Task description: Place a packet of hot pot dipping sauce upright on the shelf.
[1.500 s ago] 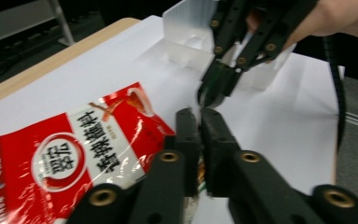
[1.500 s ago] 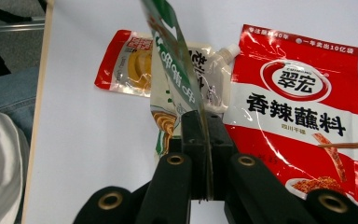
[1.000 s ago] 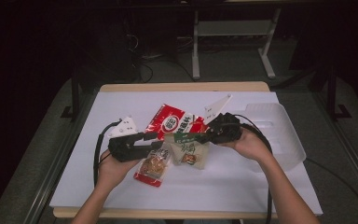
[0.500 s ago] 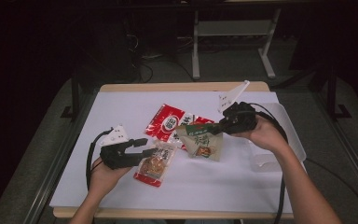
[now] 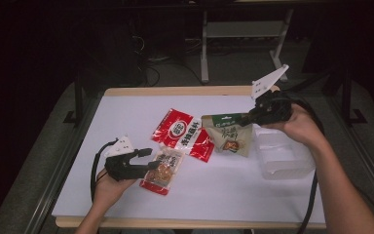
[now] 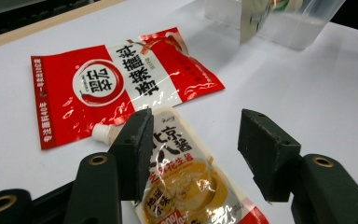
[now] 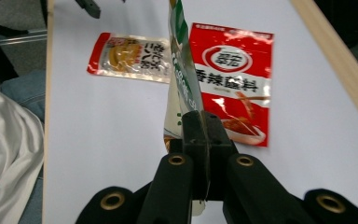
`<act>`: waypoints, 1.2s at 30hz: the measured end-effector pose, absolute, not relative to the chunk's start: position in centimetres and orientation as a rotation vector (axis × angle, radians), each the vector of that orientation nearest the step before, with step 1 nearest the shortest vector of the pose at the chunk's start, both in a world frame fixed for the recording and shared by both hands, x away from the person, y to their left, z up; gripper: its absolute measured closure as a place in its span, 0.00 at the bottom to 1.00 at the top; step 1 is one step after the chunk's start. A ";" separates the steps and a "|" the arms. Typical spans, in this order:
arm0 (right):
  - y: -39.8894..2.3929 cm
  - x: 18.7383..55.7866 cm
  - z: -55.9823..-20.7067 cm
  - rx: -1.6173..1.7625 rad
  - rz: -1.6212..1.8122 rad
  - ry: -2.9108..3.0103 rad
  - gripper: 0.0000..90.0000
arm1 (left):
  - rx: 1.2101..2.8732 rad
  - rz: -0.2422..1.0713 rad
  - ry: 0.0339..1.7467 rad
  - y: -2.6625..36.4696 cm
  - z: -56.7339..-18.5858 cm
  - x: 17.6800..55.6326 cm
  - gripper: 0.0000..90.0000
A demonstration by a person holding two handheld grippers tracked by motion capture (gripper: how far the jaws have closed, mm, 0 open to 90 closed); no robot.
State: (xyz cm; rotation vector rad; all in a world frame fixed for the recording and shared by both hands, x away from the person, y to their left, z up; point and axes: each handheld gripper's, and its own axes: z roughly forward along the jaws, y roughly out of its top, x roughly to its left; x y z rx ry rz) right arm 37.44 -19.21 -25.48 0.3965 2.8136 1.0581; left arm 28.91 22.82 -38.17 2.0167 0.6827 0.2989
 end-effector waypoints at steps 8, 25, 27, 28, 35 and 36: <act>-22.1 38.7 -23.4 0.463 1.047 2.778 1.00 | 2.001 0.281 0.717 24.0 -39.5 29.0 0.48; -26.0 41.7 -23.3 0.599 1.022 2.743 1.00 | 2.008 0.298 0.770 25.1 -40.3 29.0 0.46; -26.5 42.1 -23.3 0.618 1.021 2.741 1.00 | 2.007 0.295 0.773 25.1 -40.3 29.0 0.46; -26.8 42.3 -23.3 0.629 1.019 2.736 1.00 | 2.010 0.295 0.773 25.1 -40.3 29.1 0.46; -28.7 44.1 -23.7 0.708 1.010 2.724 1.00 | 2.003 0.297 0.786 25.3 -40.1 29.1 0.45; -28.8 44.3 -23.8 0.716 0.995 2.726 1.00 | 2.004 0.299 0.786 25.4 -40.1 29.2 0.45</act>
